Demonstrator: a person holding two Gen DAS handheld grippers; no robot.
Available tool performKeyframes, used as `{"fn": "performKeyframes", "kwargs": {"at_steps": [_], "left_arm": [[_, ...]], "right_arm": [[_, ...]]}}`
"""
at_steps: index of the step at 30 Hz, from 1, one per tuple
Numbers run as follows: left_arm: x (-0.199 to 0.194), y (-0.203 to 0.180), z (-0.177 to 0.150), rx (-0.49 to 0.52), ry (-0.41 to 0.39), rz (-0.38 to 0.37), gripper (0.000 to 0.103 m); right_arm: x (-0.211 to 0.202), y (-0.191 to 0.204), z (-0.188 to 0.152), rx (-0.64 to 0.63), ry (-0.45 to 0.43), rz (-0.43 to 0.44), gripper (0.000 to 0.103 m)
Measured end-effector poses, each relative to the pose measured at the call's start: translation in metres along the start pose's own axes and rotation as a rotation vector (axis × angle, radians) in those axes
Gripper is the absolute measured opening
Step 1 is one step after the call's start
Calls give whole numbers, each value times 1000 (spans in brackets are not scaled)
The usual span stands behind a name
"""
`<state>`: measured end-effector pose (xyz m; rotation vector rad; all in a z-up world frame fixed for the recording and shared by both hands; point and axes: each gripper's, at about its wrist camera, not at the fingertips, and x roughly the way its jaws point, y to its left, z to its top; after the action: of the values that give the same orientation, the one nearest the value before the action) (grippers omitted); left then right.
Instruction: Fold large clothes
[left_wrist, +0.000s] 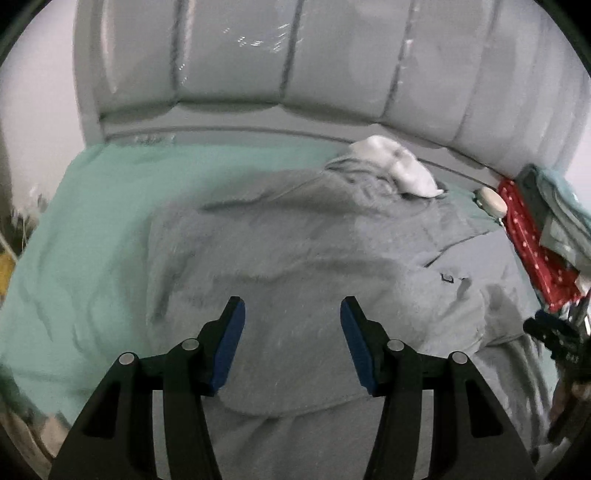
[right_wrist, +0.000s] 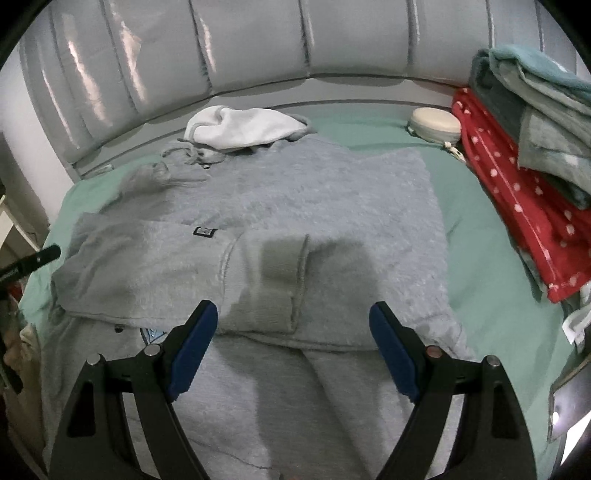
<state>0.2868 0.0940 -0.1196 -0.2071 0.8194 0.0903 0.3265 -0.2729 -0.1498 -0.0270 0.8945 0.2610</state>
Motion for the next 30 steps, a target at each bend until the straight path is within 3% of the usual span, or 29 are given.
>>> {"fn": "performKeyframes", "kwargs": {"at_steps": [3,7,11,14,17,20,25,26,27,30], "left_arm": [[-2,-5,7,29,-32,-4,57],[6,7,24,-7,-70,-19,57],[19,26,38,-27,-90,122,57],[24,45,41,-112,-46,107,57],[31,57,43,-165,-21,83,57],[41,63,43,-194,19,96,57],[54,64,40,-223,53,69,57],[55,63,40,-215,53,72,57],[55,61,41,-204,53,78,57],[51,57,43,-180,45,83,57]], "right_arm": [[8,8,20,-11,-14,6,84],[18,33,54,-60,-50,17,84],[39,71,96,-96,-81,60,84],[65,94,128,-127,-88,69,82],[94,108,161,-119,-84,92,63],[124,117,190,-95,-67,120,52],[177,143,212,-131,25,136,45],[185,146,211,-137,46,138,29],[191,148,208,-145,67,147,6],[180,156,193,-213,28,137,7]]}}
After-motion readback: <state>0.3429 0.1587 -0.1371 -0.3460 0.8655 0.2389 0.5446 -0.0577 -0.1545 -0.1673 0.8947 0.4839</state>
